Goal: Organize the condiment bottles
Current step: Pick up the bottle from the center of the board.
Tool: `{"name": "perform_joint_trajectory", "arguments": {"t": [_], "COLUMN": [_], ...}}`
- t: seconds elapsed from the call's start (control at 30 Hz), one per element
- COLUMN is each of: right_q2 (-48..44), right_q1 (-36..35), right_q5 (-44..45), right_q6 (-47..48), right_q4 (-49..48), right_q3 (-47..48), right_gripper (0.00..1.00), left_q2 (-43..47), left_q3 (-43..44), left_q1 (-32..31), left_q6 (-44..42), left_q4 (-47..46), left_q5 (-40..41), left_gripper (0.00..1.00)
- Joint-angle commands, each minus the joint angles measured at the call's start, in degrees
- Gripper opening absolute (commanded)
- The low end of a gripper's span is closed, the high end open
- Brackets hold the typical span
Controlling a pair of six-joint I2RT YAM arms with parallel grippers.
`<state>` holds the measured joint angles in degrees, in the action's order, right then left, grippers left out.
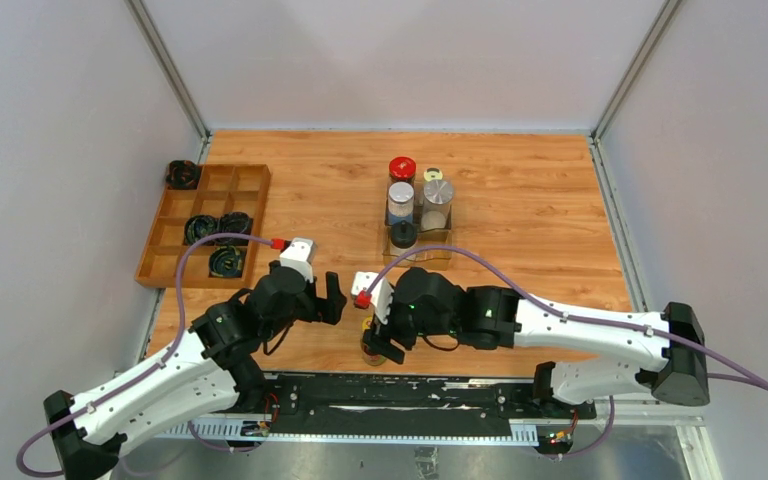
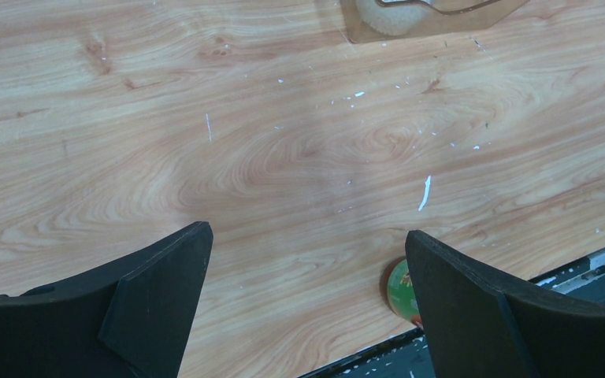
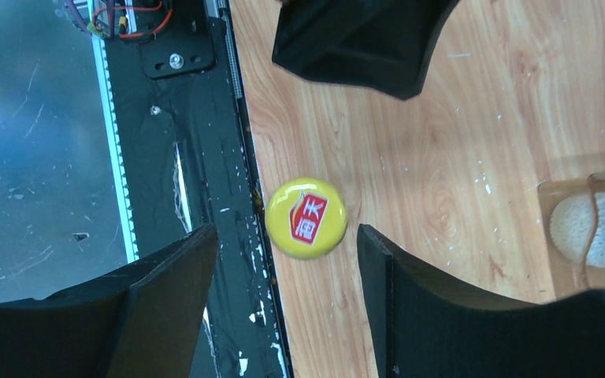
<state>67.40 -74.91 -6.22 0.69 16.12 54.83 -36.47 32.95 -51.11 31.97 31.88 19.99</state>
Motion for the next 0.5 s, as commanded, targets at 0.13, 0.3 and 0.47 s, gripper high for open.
{"name": "perform_joint_trajectory", "arguments": {"t": [0.13, 0.3, 0.47], "right_q2": [7.0, 10.7, 13.6], "right_q1": [-1.0, -1.0, -1.0], "right_q5": [0.5, 0.7, 2.0], "right_q6": [4.3, 4.9, 5.1], "right_q4": [15.3, 20.6, 24.1], "right_q3": [13.5, 18.3, 21.3], "right_gripper": [0.69, 0.66, 0.59], "left_q2": [1.4, 1.0, 1.2], "left_q3": [-1.1, -1.1, -1.2], "left_q1": [0.2, 0.1, 0.1], "left_q6": [0.8, 0.8, 0.7], "left_q4": [0.2, 0.2, 0.2], "left_q5": [0.3, 0.2, 0.1], "left_gripper": [1.0, 1.0, 1.0]}}
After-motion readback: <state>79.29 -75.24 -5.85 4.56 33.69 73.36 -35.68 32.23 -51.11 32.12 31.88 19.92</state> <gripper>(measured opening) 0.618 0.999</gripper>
